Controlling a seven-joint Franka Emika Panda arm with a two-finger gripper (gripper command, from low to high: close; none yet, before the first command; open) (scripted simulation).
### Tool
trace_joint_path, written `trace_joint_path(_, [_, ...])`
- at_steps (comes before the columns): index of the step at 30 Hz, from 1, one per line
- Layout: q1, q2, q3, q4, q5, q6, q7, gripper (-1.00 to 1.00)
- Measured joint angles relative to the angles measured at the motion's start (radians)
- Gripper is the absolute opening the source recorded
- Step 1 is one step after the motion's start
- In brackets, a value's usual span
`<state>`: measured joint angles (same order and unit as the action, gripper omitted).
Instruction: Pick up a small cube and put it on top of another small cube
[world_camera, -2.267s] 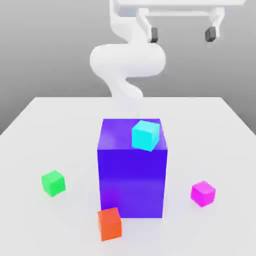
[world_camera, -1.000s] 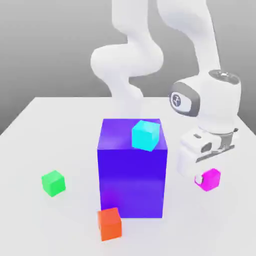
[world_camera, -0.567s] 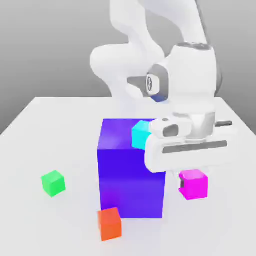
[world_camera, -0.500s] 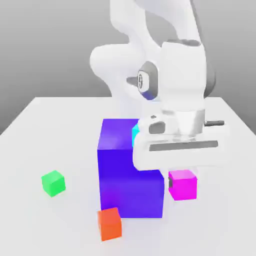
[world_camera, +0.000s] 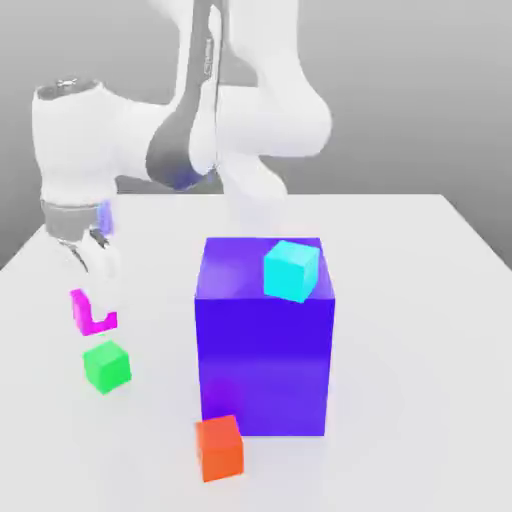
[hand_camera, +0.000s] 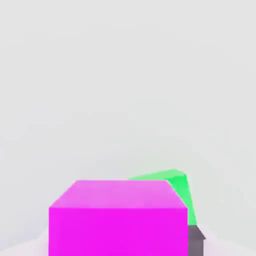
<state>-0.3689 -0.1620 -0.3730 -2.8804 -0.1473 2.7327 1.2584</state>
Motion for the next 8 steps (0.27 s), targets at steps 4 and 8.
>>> trace_joint_path(4, [0.028, 0.144, 0.001, 0.001, 0.134, 0.131, -0.091, -1.0])
trace_joint_path(8, [0.026, 0.211, 0.029, 0.005, 0.229, 0.189, -0.157, 1.0])
